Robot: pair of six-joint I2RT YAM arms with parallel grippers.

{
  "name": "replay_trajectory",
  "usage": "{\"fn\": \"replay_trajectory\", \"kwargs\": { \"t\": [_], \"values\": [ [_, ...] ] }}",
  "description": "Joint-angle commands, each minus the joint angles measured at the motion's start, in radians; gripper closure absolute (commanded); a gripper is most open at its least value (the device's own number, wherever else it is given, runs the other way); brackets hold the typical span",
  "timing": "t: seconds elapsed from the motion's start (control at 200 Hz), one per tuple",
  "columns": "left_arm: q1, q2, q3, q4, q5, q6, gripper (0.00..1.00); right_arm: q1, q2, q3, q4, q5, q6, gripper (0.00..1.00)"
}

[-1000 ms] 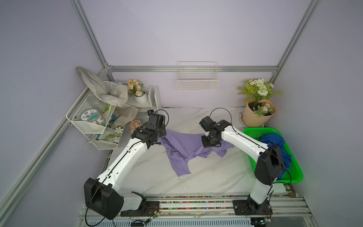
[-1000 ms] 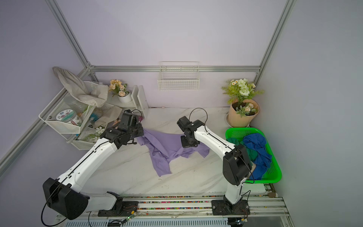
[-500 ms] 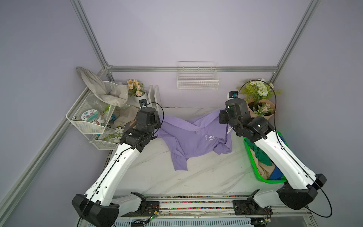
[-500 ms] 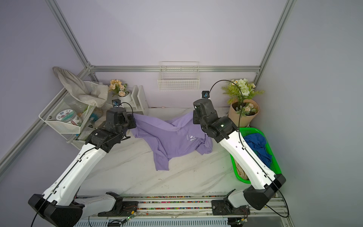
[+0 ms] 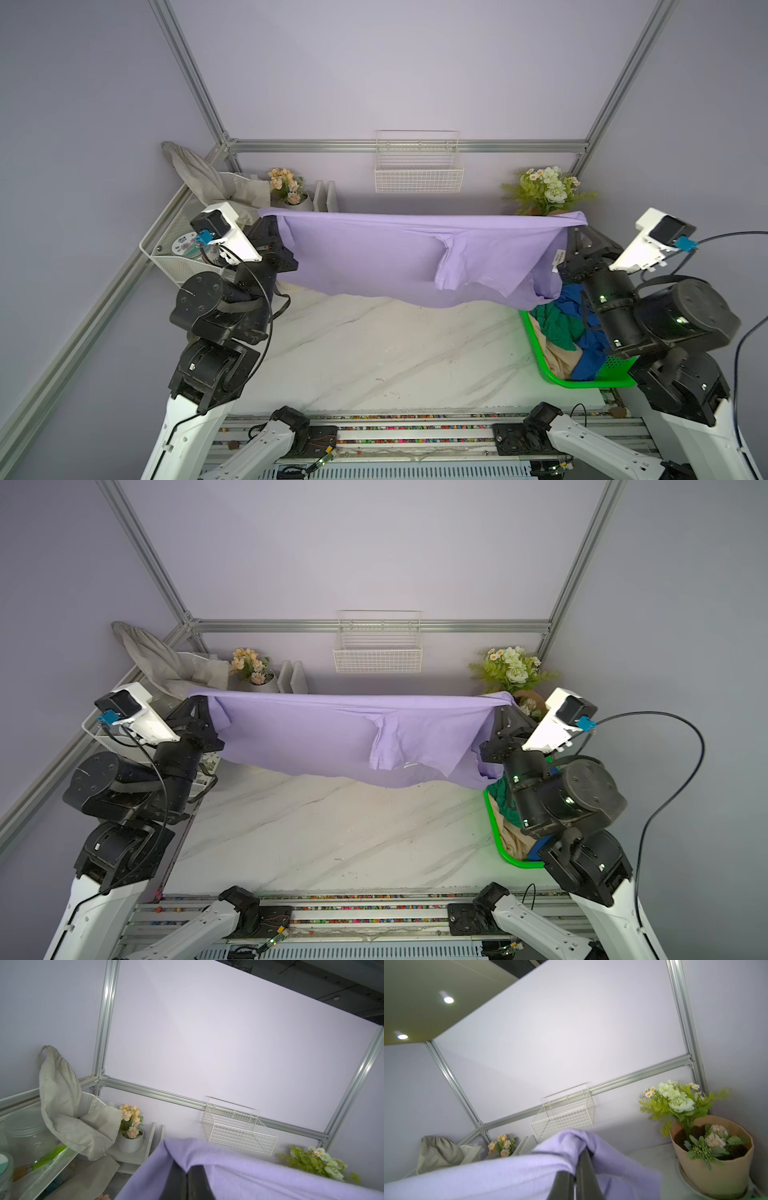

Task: Fold and stack t-shirts
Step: Flatten out the T-shirt at the center of the board.

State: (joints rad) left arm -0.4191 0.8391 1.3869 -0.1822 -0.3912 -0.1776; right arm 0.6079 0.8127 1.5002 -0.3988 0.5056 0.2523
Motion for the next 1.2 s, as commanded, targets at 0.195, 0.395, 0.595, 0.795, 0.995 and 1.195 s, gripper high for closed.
{"fn": "replay_trajectory", "kwargs": {
  "t": [0.195, 0.395, 0.595, 0.795, 0.995, 1.195],
  "values": [
    [0.005, 0.002, 0.061, 0.074, 0.059, -0.02, 1.0, -0.005, 0.029, 0.016, -0.061, 0.014, 0.066, 1.0],
    [0.005, 0.019, 0.036, 0.055, 0.029, -0.03, 1.0, -0.004, 0.07, -0.054, -0.171, 0.095, 0.165, 1.0],
    [0.005, 0.08, -0.099, -0.051, -0.06, -0.164, 1.0, -0.004, 0.082, -0.265, -0.22, 0.157, 0.331, 1.0],
    [0.016, 0.144, -0.273, -0.036, -0.115, -0.199, 1.0, -0.007, 0.139, -0.369, -0.141, 0.274, 0.245, 1.0],
    [0.098, 0.292, -0.355, 0.055, -0.098, -0.203, 1.0, -0.089, 0.268, -0.415, 0.0, 0.322, 0.184, 1.0],
    [0.206, 0.555, -0.278, 0.153, -0.013, -0.152, 1.0, -0.237, 0.432, -0.442, 0.189, 0.214, 0.163, 1.0]
  ]
}}
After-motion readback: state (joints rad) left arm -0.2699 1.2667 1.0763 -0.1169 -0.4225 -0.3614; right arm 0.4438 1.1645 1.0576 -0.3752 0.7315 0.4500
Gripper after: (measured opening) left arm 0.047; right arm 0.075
